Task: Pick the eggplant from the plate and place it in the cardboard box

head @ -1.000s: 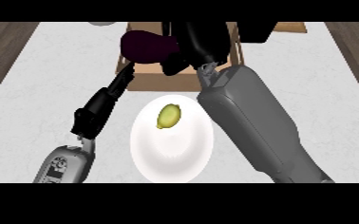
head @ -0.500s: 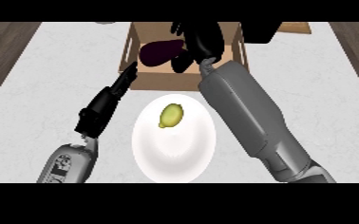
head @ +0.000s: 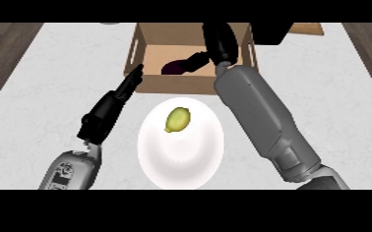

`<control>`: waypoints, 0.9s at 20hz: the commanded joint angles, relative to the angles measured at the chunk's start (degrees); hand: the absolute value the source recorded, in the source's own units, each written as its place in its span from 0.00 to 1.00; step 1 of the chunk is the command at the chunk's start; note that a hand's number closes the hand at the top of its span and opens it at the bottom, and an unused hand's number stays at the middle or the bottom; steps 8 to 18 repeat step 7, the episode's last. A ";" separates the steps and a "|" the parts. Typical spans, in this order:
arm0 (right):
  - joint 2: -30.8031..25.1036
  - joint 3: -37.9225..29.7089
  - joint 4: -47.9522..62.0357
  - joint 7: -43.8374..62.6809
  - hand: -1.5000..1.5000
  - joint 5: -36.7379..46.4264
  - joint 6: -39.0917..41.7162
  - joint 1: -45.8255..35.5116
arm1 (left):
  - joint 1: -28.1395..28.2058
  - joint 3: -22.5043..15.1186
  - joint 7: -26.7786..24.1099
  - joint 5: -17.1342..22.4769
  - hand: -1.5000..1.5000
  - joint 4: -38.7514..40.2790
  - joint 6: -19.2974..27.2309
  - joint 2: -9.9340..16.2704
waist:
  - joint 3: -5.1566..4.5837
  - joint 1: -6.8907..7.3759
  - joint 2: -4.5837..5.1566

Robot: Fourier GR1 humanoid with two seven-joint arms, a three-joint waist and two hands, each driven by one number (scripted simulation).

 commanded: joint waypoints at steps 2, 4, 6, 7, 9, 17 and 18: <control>0.00 -6.90 -4.49 -10.12 0.00 -9.47 -6.27 3.77 | -1.56 0.73 1.26 -0.36 0.50 2.35 0.64 -0.58 | 0.07 -1.44 -0.11; 0.00 -9.88 -6.45 -12.99 0.00 -15.42 -6.20 4.88 | -0.38 0.74 1.34 0.09 0.50 -1.24 -0.35 0.60 | 0.10 -0.80 -0.34; -0.99 -15.02 -4.58 -16.21 0.00 -18.29 -3.49 3.60 | -0.20 1.49 2.54 1.65 0.50 -1.67 -0.94 0.31 | 0.06 -0.93 -0.19; -1.92 -15.88 -6.87 -18.24 0.00 -19.82 -2.60 6.82 | 2.62 0.69 -0.17 0.43 0.50 -1.81 -0.53 0.43 | 0.04 -1.48 -0.41; -1.92 -15.88 -6.87 -18.24 0.00 -19.82 -2.60 6.82 | 2.62 0.69 -0.17 0.43 0.50 -1.81 -0.53 0.43 | 0.04 -1.48 -0.41; -1.92 -15.88 -6.87 -18.24 0.00 -19.82 -2.60 6.82 | 2.62 0.69 -0.17 0.43 0.50 -1.81 -0.53 0.43 | 0.04 -1.48 -0.41; -1.92 -15.88 -6.87 -18.24 0.00 -19.82 -2.60 6.82 | 2.62 0.69 -0.17 0.43 0.50 -1.81 -0.53 0.43 | 0.04 -1.48 -0.41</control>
